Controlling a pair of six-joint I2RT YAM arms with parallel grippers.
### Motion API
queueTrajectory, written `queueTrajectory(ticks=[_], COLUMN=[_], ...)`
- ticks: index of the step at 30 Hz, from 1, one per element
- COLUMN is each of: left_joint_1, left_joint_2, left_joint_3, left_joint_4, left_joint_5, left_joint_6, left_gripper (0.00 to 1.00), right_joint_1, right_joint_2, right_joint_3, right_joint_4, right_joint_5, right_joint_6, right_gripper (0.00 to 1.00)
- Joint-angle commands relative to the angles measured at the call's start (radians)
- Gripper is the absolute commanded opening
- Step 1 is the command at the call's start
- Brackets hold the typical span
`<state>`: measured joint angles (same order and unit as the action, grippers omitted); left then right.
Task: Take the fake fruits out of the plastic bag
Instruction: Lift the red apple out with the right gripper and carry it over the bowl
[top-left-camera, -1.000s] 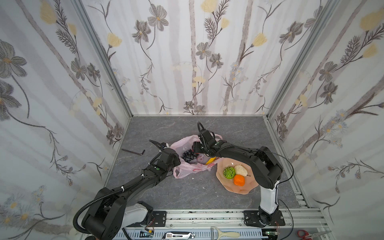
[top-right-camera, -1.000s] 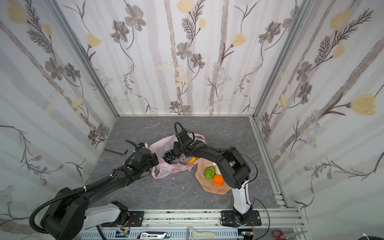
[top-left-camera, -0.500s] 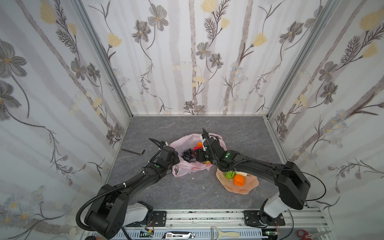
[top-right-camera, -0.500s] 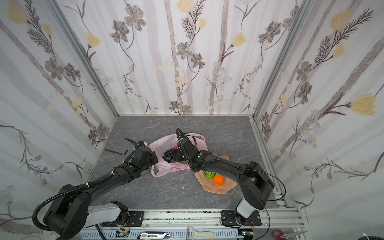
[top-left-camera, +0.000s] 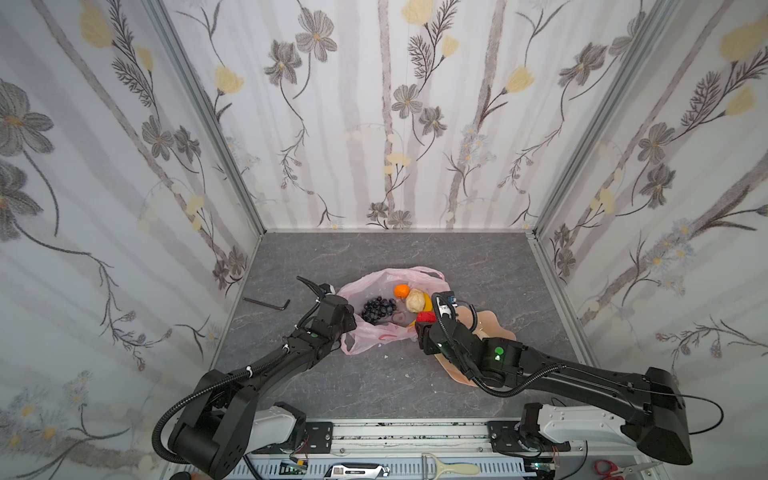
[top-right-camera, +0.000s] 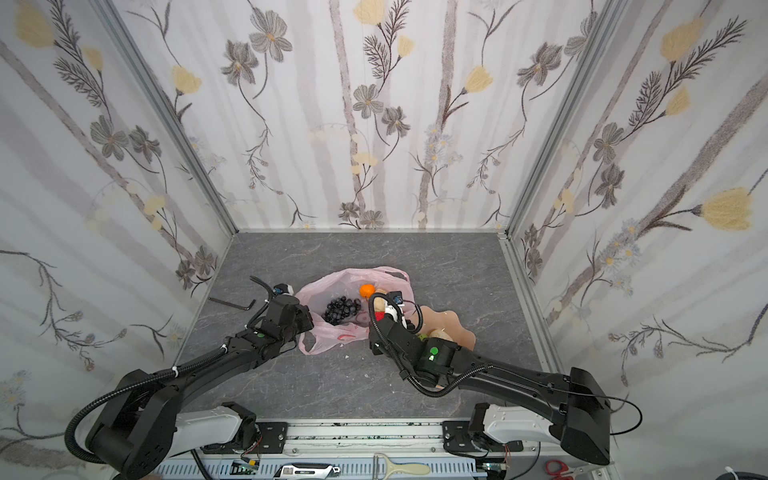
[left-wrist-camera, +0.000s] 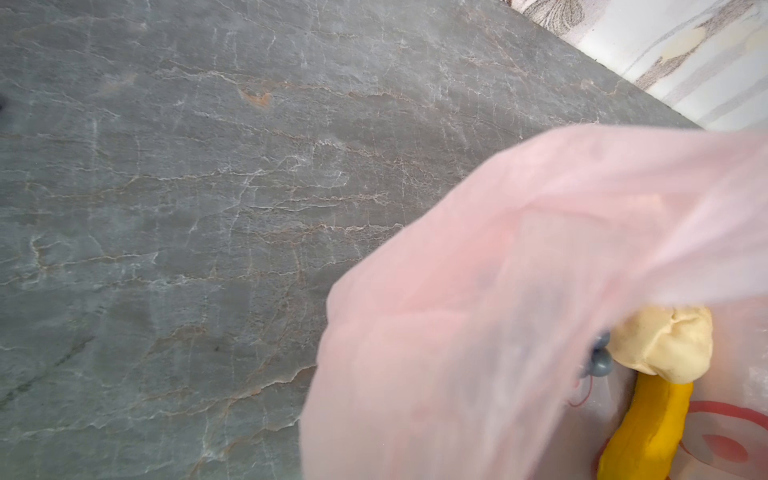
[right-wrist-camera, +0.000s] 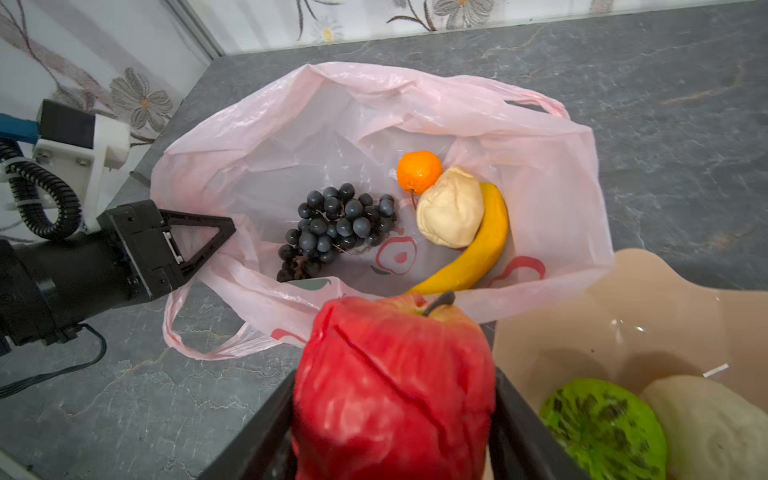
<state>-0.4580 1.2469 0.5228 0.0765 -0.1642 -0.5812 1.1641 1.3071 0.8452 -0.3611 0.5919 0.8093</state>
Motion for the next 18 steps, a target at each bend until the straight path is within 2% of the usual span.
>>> queueTrajectory(ticks=[1, 6, 9, 14, 18], left_joint_1=[0.001, 0.002, 0.002, 0.002, 0.003], left_joint_2=[0.003, -0.015, -0.023, -0.026, -0.023], left_joint_3=[-0.016, -0.051, -0.069, -0.073, -0.074], left_joint_4=[0.07, 0.122, 0.14, 0.144, 0.147], left_joint_5=[-0.016, -0.002, 0.004, 0.012, 0.015], left_joint_6=[0.031, 0.042, 0.041, 0.041, 0.039], left_gripper=[0.04, 0.04, 0.04, 0.04, 0.04], right_joint_1=[0.045, 0.11, 0.134, 0.141, 0.14], right_joint_2=[-0.03, -0.044, -0.045, -0.059, -0.077], right_joint_3=[-0.024, -0.066, -0.084, -0.178, -0.196], right_joint_4=[-0.207, -0.342, -0.379, -0.397, -0.402], right_joint_5=[0.135, 0.126, 0.088, 0.06, 0.087], right_joint_6=[0.246, 0.444, 0.514, 0.592, 0.629], right_gripper=[0.62, 0.61, 0.61, 0.62, 0.62])
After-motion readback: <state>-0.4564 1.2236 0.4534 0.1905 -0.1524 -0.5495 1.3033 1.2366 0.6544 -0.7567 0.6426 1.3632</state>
